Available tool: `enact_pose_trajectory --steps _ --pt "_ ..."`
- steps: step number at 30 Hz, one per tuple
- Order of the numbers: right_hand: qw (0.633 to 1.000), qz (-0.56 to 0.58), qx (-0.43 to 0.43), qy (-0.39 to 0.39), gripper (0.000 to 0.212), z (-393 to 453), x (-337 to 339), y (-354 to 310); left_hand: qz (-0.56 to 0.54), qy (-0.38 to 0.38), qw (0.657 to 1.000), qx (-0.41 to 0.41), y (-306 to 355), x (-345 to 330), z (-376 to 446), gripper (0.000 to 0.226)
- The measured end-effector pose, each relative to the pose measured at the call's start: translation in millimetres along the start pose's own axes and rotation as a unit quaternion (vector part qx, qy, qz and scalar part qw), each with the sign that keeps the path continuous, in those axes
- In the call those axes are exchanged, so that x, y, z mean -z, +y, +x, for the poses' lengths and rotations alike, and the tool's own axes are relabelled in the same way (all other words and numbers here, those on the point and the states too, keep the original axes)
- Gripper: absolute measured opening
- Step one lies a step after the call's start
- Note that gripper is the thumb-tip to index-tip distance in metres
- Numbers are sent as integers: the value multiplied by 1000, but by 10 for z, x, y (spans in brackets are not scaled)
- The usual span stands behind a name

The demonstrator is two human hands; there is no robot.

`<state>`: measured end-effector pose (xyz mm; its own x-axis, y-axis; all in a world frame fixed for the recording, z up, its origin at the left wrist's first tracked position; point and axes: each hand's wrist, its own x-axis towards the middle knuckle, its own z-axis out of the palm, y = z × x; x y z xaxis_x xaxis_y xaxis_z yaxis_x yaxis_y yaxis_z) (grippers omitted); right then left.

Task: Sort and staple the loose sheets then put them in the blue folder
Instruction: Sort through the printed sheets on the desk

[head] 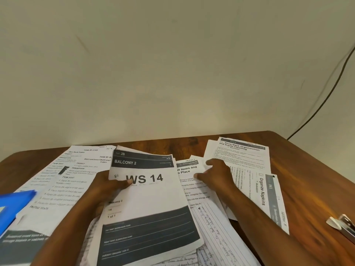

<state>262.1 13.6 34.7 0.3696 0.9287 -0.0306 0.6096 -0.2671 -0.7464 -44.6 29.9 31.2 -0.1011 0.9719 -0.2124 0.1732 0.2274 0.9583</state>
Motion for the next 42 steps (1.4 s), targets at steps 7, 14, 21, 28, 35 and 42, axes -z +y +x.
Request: enact_pose_trajectory --steps 7,14,21,28,35,42 --pt "997 -60 22 31 47 11 -46 74 -33 -15 999 2 40 -31 -89 31" --pt "998 -56 8 -25 39 -10 -15 39 -37 -17 999 1 40 -61 -105 35" --pt "981 196 -3 -15 10 96 -20 94 -52 -30 998 3 63 -42 -120 35" --pt "950 309 -17 -46 16 126 96 73 -72 -57 996 14 87 -5 -154 36" --pt "945 323 -14 -53 13 161 78 101 -80 -55 995 8 78 -11 -151 37" --pt "902 293 65 310 10 134 248 50 -118 -65 991 -7 105 -2 -180 41"
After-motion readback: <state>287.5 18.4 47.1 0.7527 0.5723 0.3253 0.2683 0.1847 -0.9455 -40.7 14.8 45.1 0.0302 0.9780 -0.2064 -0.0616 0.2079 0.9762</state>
